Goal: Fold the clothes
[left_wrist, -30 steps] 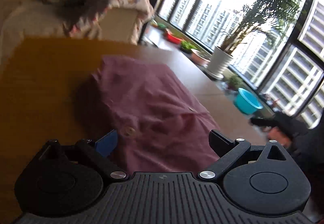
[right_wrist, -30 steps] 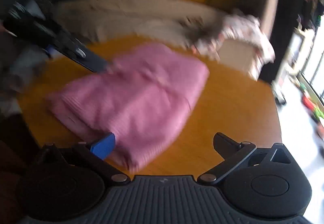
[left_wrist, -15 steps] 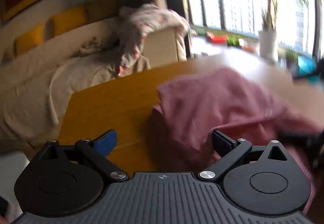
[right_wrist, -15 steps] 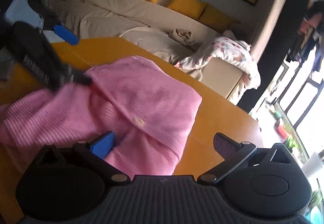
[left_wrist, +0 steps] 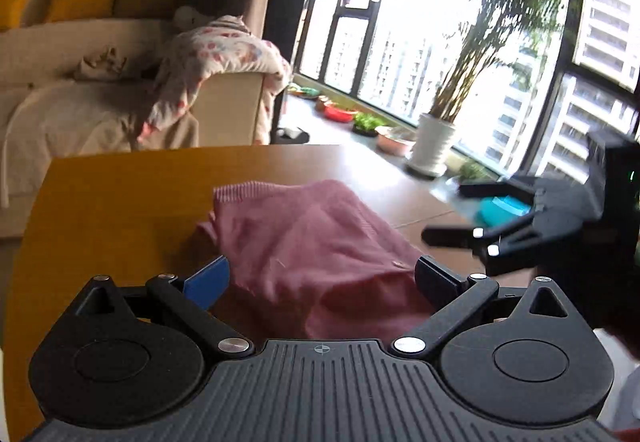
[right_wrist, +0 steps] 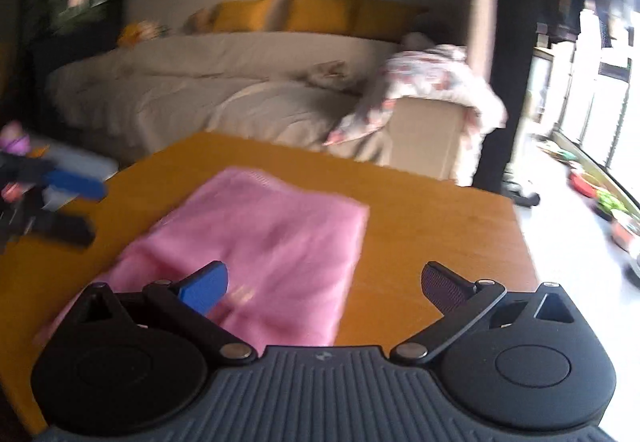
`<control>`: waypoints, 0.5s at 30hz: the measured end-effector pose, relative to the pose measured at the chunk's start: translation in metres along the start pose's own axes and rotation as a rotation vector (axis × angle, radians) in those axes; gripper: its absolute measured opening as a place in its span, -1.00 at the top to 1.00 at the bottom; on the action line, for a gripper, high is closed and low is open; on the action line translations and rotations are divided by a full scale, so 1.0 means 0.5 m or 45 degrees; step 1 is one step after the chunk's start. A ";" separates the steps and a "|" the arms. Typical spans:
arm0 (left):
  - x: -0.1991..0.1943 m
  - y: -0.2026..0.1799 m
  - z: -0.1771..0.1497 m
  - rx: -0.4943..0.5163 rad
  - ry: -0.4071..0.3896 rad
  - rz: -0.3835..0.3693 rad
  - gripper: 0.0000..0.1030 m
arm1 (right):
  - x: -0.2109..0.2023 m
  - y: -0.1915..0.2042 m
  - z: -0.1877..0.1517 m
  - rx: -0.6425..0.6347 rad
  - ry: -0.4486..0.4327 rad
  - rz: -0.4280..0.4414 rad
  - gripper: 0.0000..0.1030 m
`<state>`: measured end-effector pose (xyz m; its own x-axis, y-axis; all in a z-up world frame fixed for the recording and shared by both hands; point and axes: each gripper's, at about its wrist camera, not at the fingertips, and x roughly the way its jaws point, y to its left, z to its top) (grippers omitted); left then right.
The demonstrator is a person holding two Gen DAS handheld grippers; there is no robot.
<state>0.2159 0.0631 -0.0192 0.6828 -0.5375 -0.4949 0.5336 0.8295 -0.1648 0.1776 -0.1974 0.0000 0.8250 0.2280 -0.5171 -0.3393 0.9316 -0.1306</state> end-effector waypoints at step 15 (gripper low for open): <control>-0.014 0.084 -0.037 0.000 0.158 0.174 -0.98 | -0.016 -0.010 -0.064 -0.169 0.039 -0.088 -1.00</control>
<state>0.2241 0.1046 -0.0386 0.6818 -0.3972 -0.6142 0.4404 0.8934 -0.0889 0.1581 -0.2129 -0.0223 0.8349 0.1537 -0.5284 -0.3405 0.8987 -0.2765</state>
